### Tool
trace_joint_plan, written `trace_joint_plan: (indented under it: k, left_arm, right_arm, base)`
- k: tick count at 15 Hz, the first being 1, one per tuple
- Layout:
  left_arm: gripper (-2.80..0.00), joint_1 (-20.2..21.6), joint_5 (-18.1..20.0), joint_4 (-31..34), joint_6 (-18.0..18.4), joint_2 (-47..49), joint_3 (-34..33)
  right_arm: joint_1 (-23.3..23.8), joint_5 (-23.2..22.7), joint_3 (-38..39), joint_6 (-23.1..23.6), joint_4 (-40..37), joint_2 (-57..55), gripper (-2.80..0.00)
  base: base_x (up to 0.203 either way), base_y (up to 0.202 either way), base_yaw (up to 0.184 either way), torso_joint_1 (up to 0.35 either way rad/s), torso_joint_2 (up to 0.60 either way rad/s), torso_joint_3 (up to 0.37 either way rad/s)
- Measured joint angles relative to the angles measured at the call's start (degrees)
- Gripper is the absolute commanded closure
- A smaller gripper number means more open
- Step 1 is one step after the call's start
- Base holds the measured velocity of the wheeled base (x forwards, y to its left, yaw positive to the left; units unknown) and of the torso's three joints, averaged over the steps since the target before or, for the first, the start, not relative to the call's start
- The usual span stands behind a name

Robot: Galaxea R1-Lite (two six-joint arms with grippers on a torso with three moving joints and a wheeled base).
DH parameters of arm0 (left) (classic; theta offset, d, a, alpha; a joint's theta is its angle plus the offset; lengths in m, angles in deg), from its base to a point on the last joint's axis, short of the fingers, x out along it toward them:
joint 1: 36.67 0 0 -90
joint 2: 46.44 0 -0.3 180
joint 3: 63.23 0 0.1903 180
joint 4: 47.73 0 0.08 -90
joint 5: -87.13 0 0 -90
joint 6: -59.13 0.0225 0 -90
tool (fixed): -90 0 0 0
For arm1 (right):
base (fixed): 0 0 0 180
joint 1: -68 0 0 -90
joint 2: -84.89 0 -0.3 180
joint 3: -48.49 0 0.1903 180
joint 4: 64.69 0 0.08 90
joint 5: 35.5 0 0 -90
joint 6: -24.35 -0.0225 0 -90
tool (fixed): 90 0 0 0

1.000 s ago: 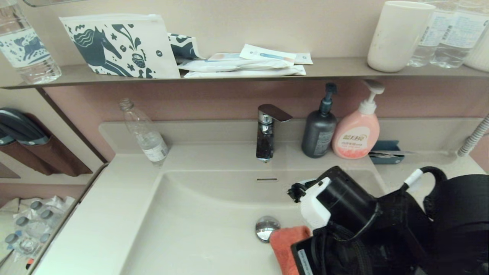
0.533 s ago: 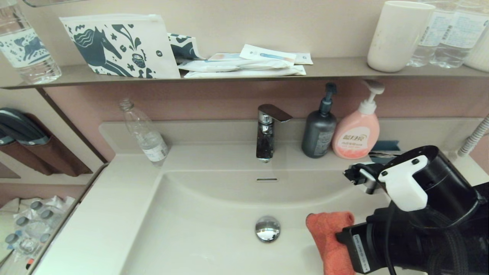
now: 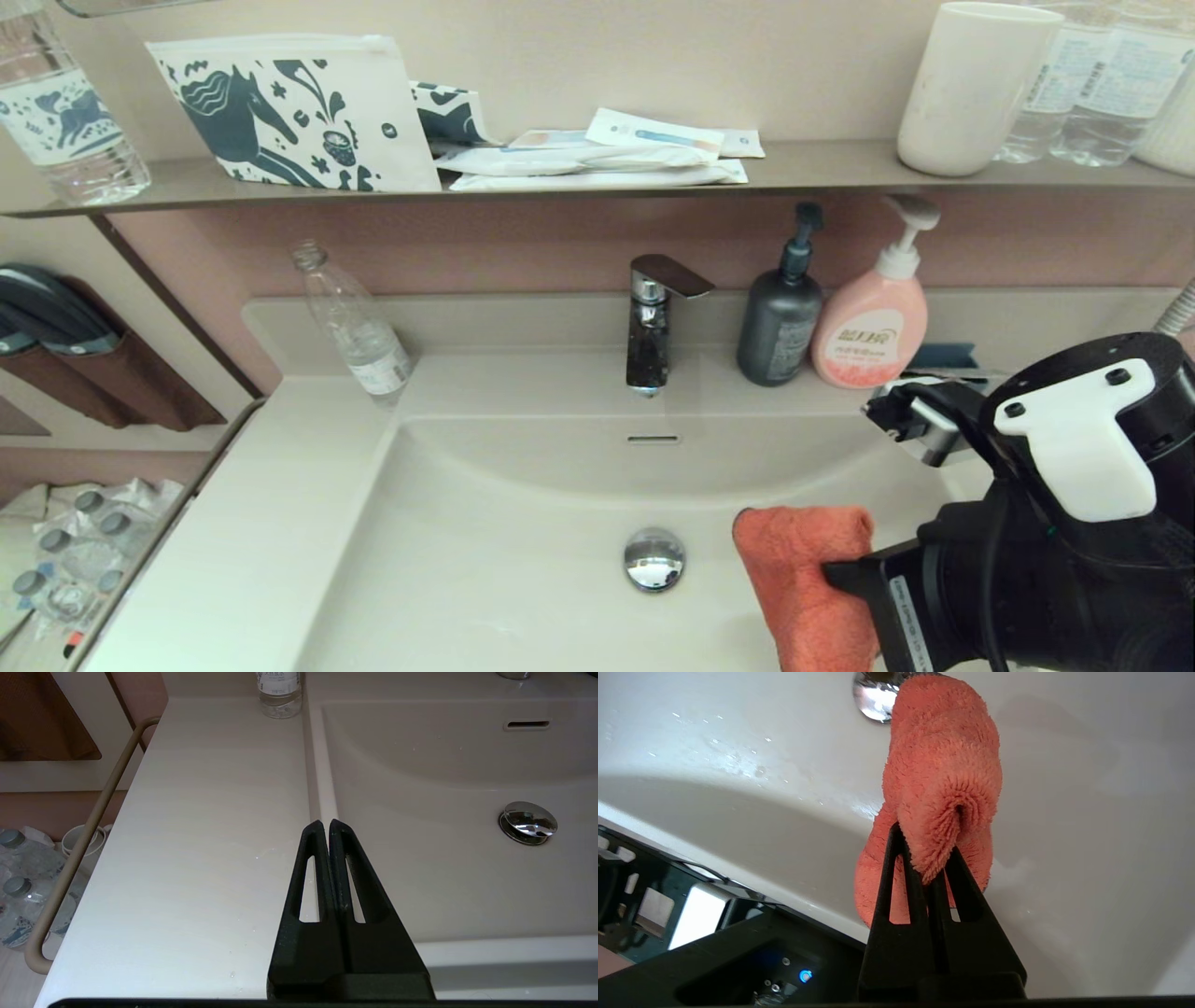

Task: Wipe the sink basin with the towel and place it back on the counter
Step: Wipe the sink

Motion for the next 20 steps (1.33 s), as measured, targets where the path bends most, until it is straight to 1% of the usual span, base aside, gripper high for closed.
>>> trace_joint_plan:
  k: [3, 9, 12, 14, 17, 18, 20]
  left_arm:
    - [0.0, 0.0, -0.1, 0.0, -0.3, 0.0, 0.0]
    - [0.0, 0.0, 0.0, 0.0, 0.1, 0.0, 0.0]
    - [0.0, 0.0, 0.7, 0.0, 2.5, 0.0, 0.0]
    - [0.0, 0.0, 2.3, 0.1, 2.6, 1.2, 2.2]
    - [0.0, -0.3, 3.6, 0.0, 0.3, 8.3, 7.6]
    - [0.0, -1.1, 4.8, 0.1, -0.3, 11.4, 9.6]
    - [0.0, -5.1, 9.1, 0.1, -1.1, 17.7, 12.8]
  right_arm:
    - [-0.6, -0.2, -0.4, 0.9, 2.5, -0.4, 0.0]
    - [0.2, 0.0, 0.0, 3.0, 3.3, -1.2, 0.0]
    - [0.7, -0.1, 0.5, 3.1, 5.4, -1.7, 0.0]
    - [1.7, -0.2, 0.3, 3.2, 5.5, -1.8, 0.0]
    - [2.3, -0.3, -0.2, 5.8, 5.5, -1.8, 0.0]
    - [2.3, -0.3, -0.7, 6.1, 5.5, -1.9, 0.0]
    - [1.4, -0.3, -2.5, 6.2, 5.6, -2.4, 0.0]
  base:
    - [0.0, 0.0, 0.0, 0.0, 0.0, 0.0]
    - [0.0, 0.0, 0.0, 0.0, 0.0, 0.0]
    - [0.0, 0.0, 0.0, 0.0, 0.0, 0.0]
    - [0.0, 0.0, 0.0, 0.0, 0.0, 0.0]
    - [0.0, 0.0, 0.0, 0.0, 0.0, 0.0]
    - [0.0, 0.0, 0.0, 0.0, 0.0, 0.0]
    - [0.0, 0.0, 0.0, 0.0, 0.0, 0.0]
